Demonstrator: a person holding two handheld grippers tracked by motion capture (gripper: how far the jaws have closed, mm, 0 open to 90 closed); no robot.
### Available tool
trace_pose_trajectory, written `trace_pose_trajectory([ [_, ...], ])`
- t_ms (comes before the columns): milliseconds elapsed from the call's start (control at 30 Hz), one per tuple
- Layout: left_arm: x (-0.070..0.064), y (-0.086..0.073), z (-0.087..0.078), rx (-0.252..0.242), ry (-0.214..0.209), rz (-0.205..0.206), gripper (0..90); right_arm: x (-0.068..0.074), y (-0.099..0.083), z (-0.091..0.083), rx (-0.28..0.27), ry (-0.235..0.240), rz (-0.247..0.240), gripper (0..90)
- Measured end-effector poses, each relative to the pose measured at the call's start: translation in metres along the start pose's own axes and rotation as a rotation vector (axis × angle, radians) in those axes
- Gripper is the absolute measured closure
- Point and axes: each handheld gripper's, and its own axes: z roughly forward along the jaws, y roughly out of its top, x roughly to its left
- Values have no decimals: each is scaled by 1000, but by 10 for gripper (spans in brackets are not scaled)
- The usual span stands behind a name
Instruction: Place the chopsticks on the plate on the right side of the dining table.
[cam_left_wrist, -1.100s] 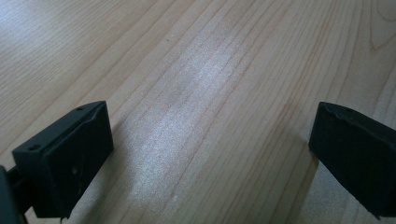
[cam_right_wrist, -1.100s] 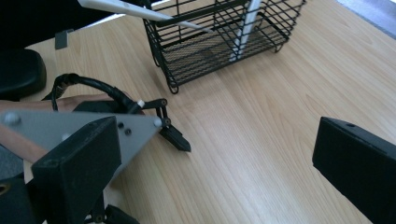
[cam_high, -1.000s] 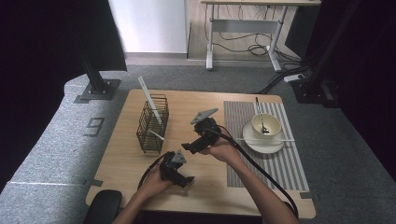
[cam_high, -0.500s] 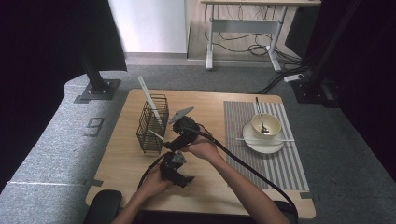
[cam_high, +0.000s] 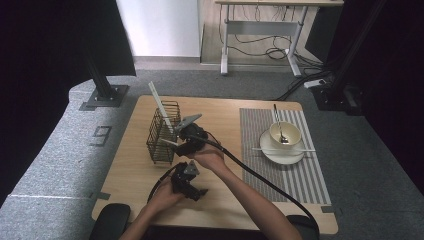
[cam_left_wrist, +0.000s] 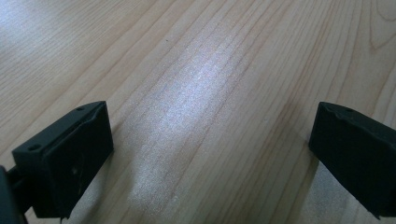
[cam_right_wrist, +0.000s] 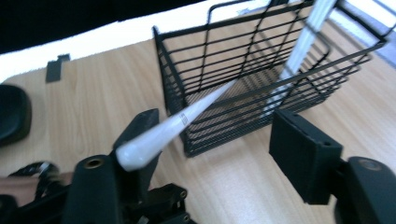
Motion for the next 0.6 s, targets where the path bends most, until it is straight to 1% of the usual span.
trace_pose_trajectory([
  [67, 0, 0, 0, -3, 0, -3, 0, -3, 1, -2, -12, -21, 11, 377],
  [133, 0, 0, 0, -3, 0, -3, 0, -8, 1, -4, -19, -35, 21, 416],
  [233, 0, 0, 0, 2, -1, 6, 0, -11, 2, -5, -33, -44, 36, 467],
  [267, 0, 0, 0, -1, -1, 4, 0, -12, 2, -5, -40, -46, 31, 496],
  [333, 0, 0, 0, -2, -2, 2, 0, -13, 2, -5, -49, -56, 22, 525],
  [400, 0, 0, 0, -2, -4, 5, 0, -12, 2, -4, -56, -49, 20, 580],
  [467, 0, 0, 0, -2, -4, 7, 0, -12, 3, -4, -71, -53, 19, 634],
  [567, 0, 0, 0, -2, -3, 5, 0, -13, 3, -3, -81, -44, 29, 699],
  [600, 0, 0, 0, -2, -4, 5, 0, -14, 3, -3, -84, -42, 31, 739],
])
